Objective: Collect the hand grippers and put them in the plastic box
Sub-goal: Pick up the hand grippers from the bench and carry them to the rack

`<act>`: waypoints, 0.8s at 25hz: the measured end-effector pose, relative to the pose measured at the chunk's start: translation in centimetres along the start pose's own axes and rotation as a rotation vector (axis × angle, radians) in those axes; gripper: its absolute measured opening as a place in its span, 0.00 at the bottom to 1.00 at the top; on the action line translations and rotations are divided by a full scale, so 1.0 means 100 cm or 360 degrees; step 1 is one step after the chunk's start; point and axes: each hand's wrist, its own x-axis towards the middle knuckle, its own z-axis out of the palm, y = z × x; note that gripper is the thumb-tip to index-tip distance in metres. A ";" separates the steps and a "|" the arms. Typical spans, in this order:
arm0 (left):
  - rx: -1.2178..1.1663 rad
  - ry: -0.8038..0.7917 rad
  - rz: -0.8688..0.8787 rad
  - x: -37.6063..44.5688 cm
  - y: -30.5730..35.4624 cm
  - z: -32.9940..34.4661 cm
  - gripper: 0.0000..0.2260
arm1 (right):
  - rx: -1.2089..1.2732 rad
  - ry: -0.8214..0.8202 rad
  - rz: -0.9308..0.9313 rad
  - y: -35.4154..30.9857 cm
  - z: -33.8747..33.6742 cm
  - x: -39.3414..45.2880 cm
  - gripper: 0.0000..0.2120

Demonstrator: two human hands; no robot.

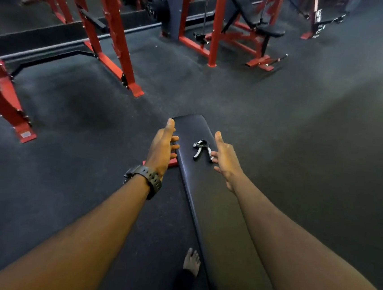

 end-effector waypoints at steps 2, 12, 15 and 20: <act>0.0031 0.0033 -0.0058 0.050 -0.009 0.011 0.19 | -0.0038 0.0020 0.0056 0.009 0.002 0.053 0.26; -0.0124 -0.0025 -0.0428 0.253 -0.100 0.053 0.25 | -0.0518 0.0148 0.0249 0.085 0.047 0.257 0.22; -0.0158 -0.0023 -0.0546 0.309 -0.146 0.067 0.21 | -0.0670 0.0233 0.0195 0.125 0.074 0.318 0.17; -0.0108 -0.0029 -0.0575 0.393 -0.217 0.077 0.19 | -0.1369 0.0469 0.0123 0.207 0.111 0.415 0.20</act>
